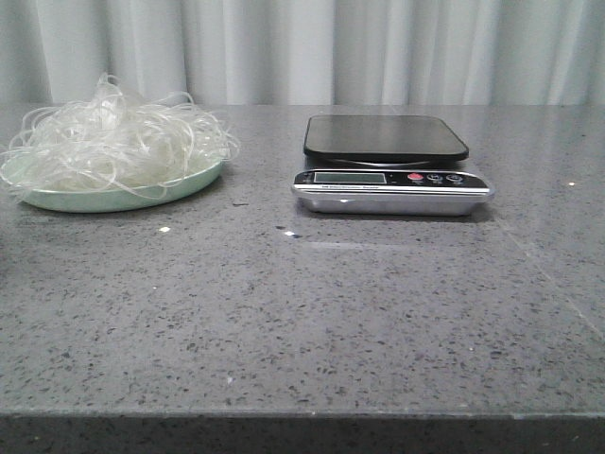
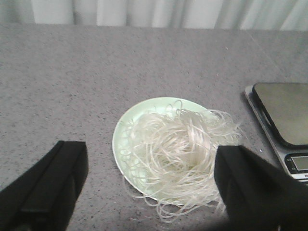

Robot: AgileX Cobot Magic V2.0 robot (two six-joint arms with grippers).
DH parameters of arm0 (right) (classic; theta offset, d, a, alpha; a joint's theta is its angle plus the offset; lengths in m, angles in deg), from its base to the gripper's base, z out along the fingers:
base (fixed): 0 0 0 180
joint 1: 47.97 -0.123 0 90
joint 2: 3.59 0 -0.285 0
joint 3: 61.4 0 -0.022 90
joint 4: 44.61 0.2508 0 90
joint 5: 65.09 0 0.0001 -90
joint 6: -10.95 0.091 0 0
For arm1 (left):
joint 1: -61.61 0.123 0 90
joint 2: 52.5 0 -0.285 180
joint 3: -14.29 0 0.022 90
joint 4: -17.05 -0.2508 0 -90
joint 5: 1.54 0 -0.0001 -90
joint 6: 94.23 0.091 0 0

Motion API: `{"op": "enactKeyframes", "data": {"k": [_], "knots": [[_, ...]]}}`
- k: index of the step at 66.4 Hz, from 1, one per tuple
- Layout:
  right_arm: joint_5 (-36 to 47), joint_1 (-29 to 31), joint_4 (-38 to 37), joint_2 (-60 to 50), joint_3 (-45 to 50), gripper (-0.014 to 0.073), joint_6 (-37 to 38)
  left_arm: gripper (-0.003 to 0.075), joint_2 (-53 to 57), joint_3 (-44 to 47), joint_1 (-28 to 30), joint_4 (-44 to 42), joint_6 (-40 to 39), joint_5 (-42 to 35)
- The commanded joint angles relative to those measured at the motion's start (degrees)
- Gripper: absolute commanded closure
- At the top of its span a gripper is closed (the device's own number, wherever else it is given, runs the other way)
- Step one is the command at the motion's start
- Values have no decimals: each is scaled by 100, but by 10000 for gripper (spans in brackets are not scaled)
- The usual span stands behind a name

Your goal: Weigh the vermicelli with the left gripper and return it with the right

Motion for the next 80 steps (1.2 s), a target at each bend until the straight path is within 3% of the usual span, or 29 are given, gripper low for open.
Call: {"op": "enactKeyframes", "data": {"k": [1,13,35,64,72,76,80], "knots": [[448,27,33,-88,-34,426,-7,113,-697,-721,-309,112,127,94],[448,27,33,-88,-34,426,-7,5,-2082,-1706,-1059,-52,248,624],[448,27,33,-88,-34,426,-7,7,-3800,-2755,-1234,-175,-52,1596],[448,27,33,-88,-34,426,-7,13,-4544,-2798,-1234,-441,-184,1985],[448,27,33,-88,-34,426,-7,111,-4674,-2798,-1234,-441,-184,2080],[448,27,33,-88,-34,426,-7,209,-4721,-2798,-1234,-447,-184,2108],[448,27,33,-88,-34,426,-7,386,-4731,-2798,-1234,-447,-184,2108]]}}
